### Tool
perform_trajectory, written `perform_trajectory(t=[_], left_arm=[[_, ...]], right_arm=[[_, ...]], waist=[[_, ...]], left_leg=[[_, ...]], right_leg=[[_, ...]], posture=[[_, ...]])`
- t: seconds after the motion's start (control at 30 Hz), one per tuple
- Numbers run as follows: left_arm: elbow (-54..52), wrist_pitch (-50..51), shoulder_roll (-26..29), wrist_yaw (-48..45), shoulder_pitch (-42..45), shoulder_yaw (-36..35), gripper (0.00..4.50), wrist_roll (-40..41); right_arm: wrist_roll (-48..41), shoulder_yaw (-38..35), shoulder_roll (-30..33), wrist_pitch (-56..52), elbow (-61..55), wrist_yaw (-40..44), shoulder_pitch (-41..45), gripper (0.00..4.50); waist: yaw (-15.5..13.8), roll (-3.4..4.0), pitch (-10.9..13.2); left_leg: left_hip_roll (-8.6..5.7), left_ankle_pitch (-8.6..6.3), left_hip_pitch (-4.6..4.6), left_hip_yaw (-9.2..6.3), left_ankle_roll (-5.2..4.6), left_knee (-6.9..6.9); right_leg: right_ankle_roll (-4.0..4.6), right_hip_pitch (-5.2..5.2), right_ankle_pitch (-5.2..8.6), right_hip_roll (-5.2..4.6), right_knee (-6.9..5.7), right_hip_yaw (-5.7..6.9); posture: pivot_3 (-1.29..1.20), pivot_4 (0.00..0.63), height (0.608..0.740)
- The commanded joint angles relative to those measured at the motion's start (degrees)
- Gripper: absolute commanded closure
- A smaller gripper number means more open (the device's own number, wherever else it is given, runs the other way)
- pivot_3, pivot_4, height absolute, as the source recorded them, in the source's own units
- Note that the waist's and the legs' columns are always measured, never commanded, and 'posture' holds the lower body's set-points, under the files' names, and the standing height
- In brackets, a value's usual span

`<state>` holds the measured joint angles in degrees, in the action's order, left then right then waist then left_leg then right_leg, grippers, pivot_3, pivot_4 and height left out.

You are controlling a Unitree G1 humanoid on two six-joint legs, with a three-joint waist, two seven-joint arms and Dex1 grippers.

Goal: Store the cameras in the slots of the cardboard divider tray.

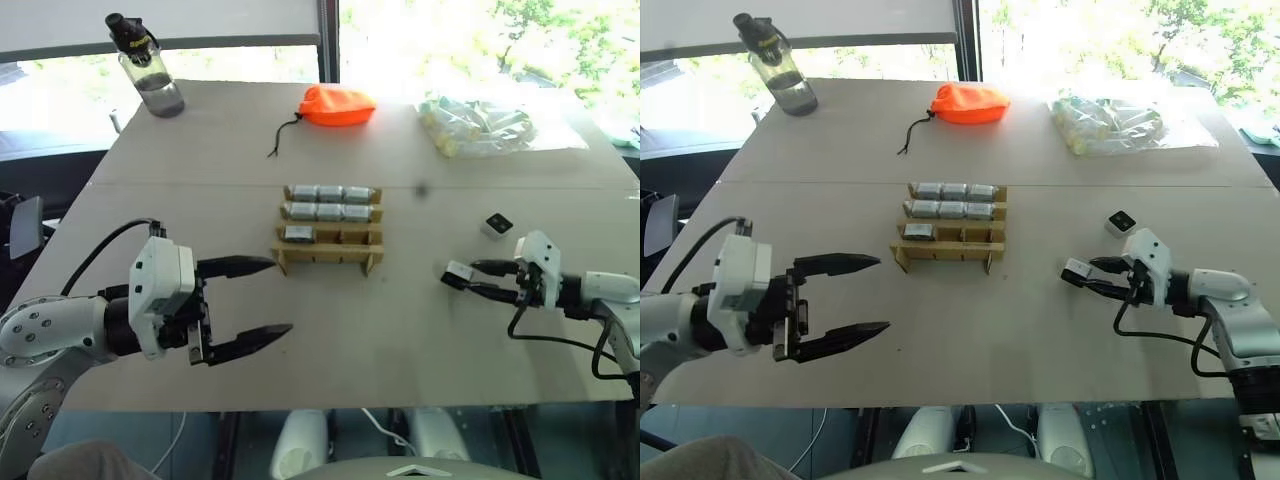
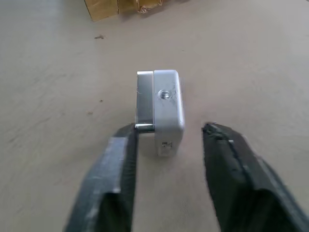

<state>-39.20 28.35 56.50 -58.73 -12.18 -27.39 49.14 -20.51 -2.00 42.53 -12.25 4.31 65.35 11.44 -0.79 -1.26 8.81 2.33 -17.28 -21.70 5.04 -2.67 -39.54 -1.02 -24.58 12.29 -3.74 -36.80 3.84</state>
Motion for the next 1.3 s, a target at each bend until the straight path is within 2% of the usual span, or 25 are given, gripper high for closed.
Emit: perform_trajectory(t=[0.03,0.27,0.43,0.63,0.77,0.93,1.3], left_arm=[[-0.17,0.34,0.07,-0.58,1.2,-0.33,0.0,0.93],[0.54,1.5,0.11,-1.62,1.68,-0.79,0.0,1.19],[3.71,1.8,-0.01,-3.54,0.14,-2.48,0.0,0.26],[8.5,1.49,-0.61,-2.26,1.31,-5.62,0.0,-1.5],[10.89,1.77,-1.93,-1.4,0.9,-9.02,0.0,-1.88],[10.68,2.61,-3.91,-1.85,-4.18,-15.17,0.0,-1.72],[6.24,2.44,-8.01,-1.3,-11.86,-21.53,0.0,-0.82]], right_arm=[[-0.22,-1.03,-0.18,0.97,-1.59,-0.54,-0.15,3.94],[-0.62,-0.87,-0.88,1.17,-2.97,-0.83,0.67,3.94],[0.64,3.66,-2.86,0.05,-3.65,0.59,11.03,3.94],[4.88,12.59,-11.37,2.92,5.13,4.2,27.82,3.94],[8.25,16.93,-16.61,7.61,12.31,6.54,34.6,3.94],[10.74,19.32,-22.95,11.96,21.87,7.98,41.0,3.94],[14.06,18.53,-30.05,19.4,38.1,8.11,48.91,3.94]], waist=[[0.01,0.0,0.0],[0.03,0.02,0.01],[0.76,0.11,0.06],[1.66,0.14,0.08],[1.3,0.15,0.09],[1.63,0.16,0.1],[2.02,0.2,0.12]], left_leg=[[0.0,0.0,0.0,0.0,0.0,0.0],[0.01,0.0,0.0,0.0,0.0,0.0],[0.01,0.0,0.04,0.11,0.0,0.0],[0.02,0.06,0.02,0.07,0.11,0.1],[0.06,0.07,-0.07,-0.06,0.13,0.17],[-0.01,0.06,-0.24,-0.03,0.12,0.2],[0.03,0.11,-0.11,-0.12,0.21,0.22]], right_leg=[[0.0,0.0,0.0,0.0,0.0,0.0],[0.0,0.0,0.0,0.0,0.0,0.0],[0.0,-0.03,0.0,0.03,-0.01,-0.08],[0.03,-0.12,-0.01,0.15,-0.01,-0.05],[0.05,-0.15,-0.02,0.09,0.02,0.09],[0.02,-0.22,-0.03,-0.17,0.1,0.13],[0.05,-0.2,-0.02,-0.17,-0.06,0.2]], posture=[[0.0,0.15,0.74],[0.0,0.15,0.74],[0.0,0.15,0.74],[0.0,0.15,0.74],[0.0,0.15,0.74],[0.0,0.15,0.74],[0.0,0.15,0.74]])
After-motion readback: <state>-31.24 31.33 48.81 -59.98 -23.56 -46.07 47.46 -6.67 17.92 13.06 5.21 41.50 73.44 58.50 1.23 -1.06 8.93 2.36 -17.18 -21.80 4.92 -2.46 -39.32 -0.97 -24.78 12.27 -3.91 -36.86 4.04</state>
